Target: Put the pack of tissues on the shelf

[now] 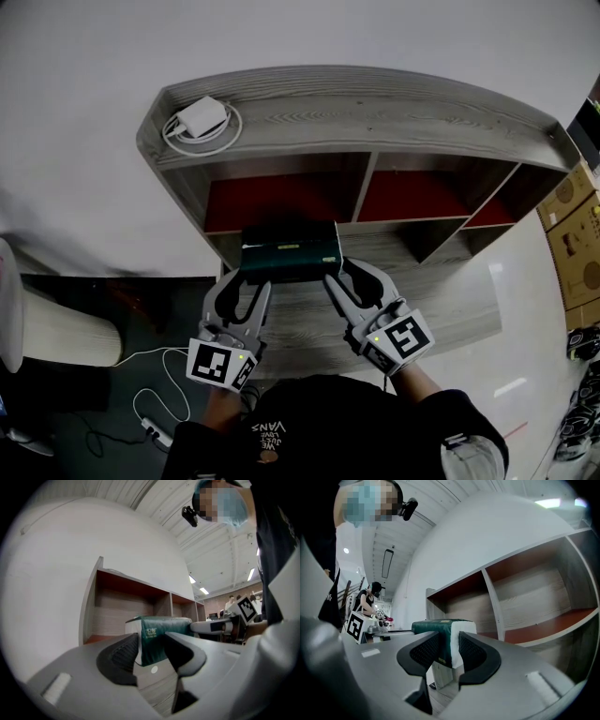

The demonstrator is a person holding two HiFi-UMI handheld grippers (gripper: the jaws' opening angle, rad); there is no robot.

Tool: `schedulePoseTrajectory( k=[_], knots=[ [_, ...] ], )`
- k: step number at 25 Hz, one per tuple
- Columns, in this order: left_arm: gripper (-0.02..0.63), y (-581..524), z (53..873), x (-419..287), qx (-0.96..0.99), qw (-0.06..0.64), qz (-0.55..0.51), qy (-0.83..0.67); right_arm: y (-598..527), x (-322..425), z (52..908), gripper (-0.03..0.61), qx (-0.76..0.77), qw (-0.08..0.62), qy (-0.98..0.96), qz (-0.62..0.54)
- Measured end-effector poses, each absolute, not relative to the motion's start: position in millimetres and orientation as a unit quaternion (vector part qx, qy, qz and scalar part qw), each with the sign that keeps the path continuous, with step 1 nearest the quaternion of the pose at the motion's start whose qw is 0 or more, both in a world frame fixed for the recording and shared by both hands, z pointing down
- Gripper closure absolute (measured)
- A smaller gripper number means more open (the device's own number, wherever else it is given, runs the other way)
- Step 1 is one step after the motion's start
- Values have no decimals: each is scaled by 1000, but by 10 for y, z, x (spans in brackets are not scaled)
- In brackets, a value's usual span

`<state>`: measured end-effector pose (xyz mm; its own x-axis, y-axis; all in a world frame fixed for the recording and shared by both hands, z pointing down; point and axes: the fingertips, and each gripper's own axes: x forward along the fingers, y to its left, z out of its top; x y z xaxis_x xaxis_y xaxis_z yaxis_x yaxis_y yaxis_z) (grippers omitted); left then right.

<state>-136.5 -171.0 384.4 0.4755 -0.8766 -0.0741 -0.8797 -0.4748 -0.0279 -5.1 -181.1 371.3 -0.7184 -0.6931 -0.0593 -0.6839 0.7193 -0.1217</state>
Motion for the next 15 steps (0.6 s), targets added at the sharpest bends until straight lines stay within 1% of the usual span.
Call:
schedulePoseTrajectory(
  k=[9, 15],
  knots=[
    [420, -1943, 3878, -1513, -861, 35, 22, 507, -2027, -203, 3744, 448, -380, 50, 923, -38],
    [420, -2021, 3796, -1553, -866, 38, 44, 496, -2129, -227, 3658, 448, -387, 72, 919, -32]
  ],
)
